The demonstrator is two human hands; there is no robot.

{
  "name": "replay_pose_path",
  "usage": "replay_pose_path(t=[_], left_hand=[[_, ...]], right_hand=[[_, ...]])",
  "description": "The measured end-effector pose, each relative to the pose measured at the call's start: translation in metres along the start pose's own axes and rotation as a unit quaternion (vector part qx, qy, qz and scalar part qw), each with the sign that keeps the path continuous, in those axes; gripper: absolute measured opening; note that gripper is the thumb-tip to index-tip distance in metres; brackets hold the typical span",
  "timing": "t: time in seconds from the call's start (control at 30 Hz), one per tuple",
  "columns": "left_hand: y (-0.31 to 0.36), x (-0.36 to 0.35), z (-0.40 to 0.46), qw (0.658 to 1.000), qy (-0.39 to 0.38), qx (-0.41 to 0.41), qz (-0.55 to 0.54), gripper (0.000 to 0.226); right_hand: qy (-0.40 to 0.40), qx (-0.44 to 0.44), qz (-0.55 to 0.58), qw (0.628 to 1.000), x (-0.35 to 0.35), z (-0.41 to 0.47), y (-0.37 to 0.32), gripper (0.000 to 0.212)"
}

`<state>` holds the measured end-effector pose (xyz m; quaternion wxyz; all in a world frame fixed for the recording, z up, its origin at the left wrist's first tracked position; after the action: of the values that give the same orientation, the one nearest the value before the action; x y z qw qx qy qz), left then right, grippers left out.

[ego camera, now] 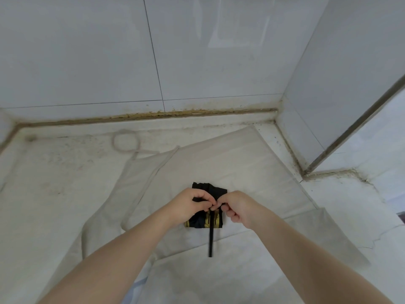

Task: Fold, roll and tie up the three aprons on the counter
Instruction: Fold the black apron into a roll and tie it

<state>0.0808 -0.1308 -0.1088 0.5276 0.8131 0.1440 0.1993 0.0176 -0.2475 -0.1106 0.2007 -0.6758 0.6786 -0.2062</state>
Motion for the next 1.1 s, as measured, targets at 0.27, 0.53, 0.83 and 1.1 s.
replay_pose_path(t=[0.27, 0.53, 0.83, 1.1], left_hand=[[0.003, -0.006, 0.004, 0.998, 0.006, -0.026, 0.058, 0.016], [0.012, -0.009, 0.003, 0.999, 0.013, -0.003, 0.04, 0.022], [0.017, -0.013, 0.012, 0.99, -0.027, 0.05, 0.128, 0.03], [0.017, -0.009, 0.008, 0.998, 0.008, 0.044, 0.046, 0.049]], right_hand=[[0.014, 0.056, 0.139, 0.989, -0.001, -0.01, 0.006, 0.027], [0.078, 0.171, 0.147, 0.971, 0.003, -0.019, -0.003, 0.009], [0.189, 0.281, -0.17, 0.925, 0.019, -0.026, -0.026, 0.029], [-0.038, 0.329, 0.369, 0.868, 0.01, -0.013, -0.011, 0.023]])
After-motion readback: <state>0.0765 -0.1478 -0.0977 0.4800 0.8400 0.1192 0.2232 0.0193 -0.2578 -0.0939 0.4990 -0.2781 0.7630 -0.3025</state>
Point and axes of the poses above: each hand's wrist, its own z-axis towards the middle knuckle, its own x-axis out of the back of the hand, y = z × x, the point moved 6 cm from there along z, towards the middle knuckle, and after that the axes turned 11 degrees about -y, right-handed, at the moved point
